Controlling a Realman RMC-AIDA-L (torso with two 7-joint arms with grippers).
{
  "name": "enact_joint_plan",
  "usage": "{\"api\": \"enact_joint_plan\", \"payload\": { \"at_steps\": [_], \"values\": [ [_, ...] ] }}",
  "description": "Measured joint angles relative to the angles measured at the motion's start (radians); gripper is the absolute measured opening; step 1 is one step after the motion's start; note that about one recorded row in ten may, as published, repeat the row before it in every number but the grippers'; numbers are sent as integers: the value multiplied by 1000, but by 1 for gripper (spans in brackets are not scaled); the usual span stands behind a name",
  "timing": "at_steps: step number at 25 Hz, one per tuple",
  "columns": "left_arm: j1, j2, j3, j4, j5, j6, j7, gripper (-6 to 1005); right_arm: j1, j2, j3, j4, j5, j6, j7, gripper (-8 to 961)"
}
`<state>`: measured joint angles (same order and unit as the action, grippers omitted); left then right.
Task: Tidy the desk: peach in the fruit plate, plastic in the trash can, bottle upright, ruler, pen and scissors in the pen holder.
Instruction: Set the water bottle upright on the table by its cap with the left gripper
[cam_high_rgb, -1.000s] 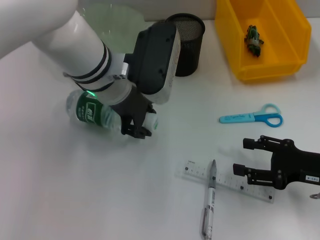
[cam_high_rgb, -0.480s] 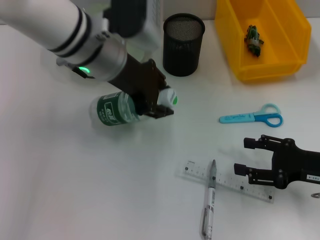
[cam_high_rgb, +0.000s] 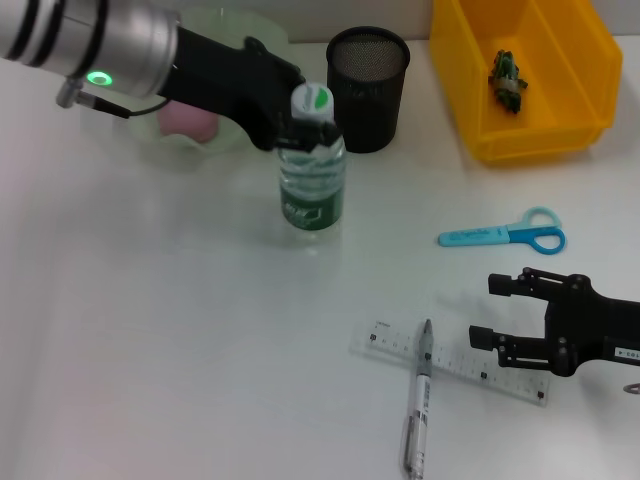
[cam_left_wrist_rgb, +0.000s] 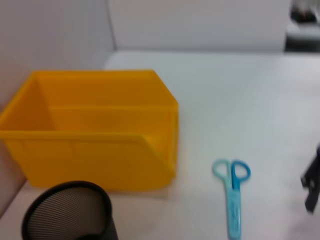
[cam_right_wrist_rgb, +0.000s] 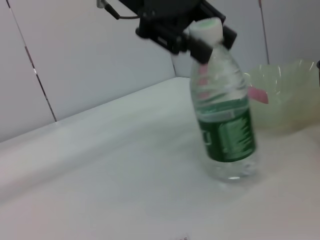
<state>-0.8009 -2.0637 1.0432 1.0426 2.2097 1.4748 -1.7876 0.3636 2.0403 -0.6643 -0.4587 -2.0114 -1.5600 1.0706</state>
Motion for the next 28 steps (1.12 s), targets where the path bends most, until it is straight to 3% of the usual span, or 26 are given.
{"api": "enact_joint_plan", "payload": {
  "at_steps": [2,4,7,8,12,23,28],
  "values": [
    [0,0,0,0,0,0,0,445,1,0,0,0,0,0,-1,789],
    [0,5,-100,-58,-12,3,10,445,1,0,0,0,-1,-2,-3,789],
    [0,5,-100,-58,-12,3,10,445,2,-1,0,0,-1,-7,-5,789],
    [19,5,-182,-101,-31,4,27,445,3,-2,0,0,-1,-8,-8,790],
    [34,6,-194,-104,-46,5,31,445,3,-1,0,-1,-1,-8,-11,790],
    [171,64,-209,-106,-185,30,88,444,7,3,1,-3,-1,-10,-28,790],
    [203,68,-237,-107,-194,21,137,444,5,15,8,-3,5,-11,-66,790]
  ]
}}
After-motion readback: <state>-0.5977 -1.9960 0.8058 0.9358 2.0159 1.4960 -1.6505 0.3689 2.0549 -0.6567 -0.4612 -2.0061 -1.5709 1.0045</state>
